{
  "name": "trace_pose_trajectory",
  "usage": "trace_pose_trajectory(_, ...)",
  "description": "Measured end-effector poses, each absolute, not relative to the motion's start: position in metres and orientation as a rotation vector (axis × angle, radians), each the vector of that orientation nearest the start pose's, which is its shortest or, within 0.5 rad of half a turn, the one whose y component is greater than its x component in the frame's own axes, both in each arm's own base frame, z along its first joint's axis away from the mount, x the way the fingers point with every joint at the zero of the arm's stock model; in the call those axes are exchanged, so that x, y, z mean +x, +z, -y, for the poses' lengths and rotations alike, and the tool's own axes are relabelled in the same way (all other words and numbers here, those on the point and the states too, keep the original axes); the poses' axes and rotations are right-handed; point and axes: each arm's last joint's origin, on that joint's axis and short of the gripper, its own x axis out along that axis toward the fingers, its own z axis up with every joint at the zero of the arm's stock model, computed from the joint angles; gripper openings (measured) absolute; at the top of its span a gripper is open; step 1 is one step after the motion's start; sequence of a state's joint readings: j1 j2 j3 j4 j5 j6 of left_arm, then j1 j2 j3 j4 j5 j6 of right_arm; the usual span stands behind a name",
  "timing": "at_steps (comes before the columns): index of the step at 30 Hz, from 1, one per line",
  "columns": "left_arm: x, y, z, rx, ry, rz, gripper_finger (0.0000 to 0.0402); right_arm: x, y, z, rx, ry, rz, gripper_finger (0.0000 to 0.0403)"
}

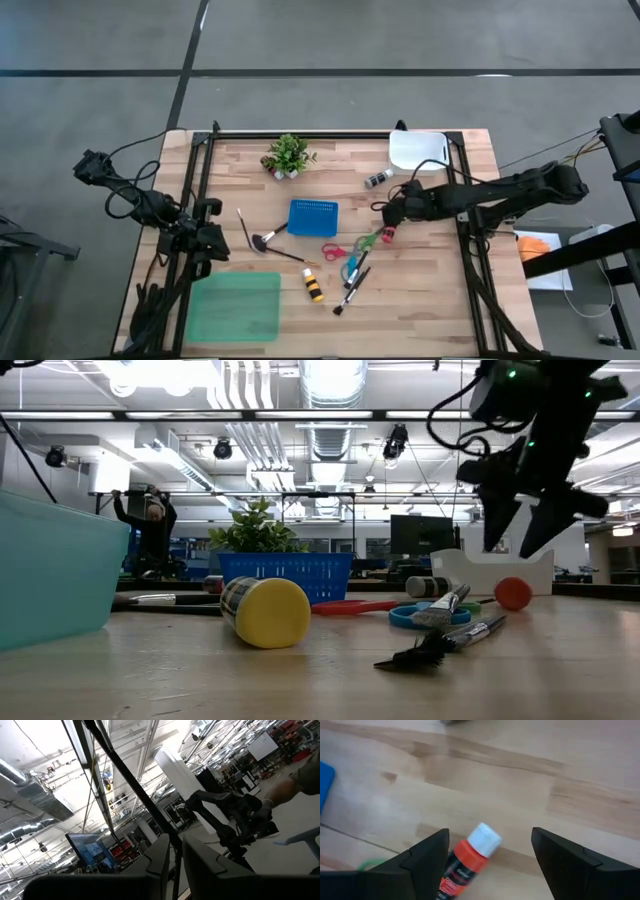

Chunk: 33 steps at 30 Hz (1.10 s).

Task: Pick & Place Paint Supplies
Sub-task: Put the orange paint into the blue bin

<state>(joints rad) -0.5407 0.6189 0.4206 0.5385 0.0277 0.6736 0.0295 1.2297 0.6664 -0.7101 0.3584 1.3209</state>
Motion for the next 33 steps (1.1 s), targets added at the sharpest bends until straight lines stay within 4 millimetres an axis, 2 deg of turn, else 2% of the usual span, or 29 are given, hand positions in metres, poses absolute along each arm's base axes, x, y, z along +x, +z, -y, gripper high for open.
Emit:
trace_pose_trajectory(4, 0.127, 0.299, 0.077, 0.571, -0.424, 0.51, 0.0061, 0.21, 0.168, 0.01, 0.876, -1.047, -0.858, 0.0283)
trace_pose_trajectory(12, 0.127, 0.299, 0.077, 0.571, -0.424, 0.51, 0.0061, 0.229, 0.145, 0.014, 0.798, -1.097, -0.998, 0.0283)
trace_pose_trajectory(19, 0.127, 0.299, 0.077, 0.569, -0.425, 0.508, 0.0061, 0.234, 0.133, 0.012, 0.796, -1.09, -1.098, 0.0283)
trace_pose_trajectory(27, 0.127, 0.299, 0.077, 0.562, -0.428, 0.504, 0.0061, 0.233, 0.135, 0.008, 0.767, -1.066, -1.115, 0.0283)
trace_pose_trajectory(33, 0.127, 0.299, 0.077, 0.547, -0.432, 0.5, 0.0061, 0.22, 0.158, -0.002, 0.74, -1.031, -1.066, 0.0283)
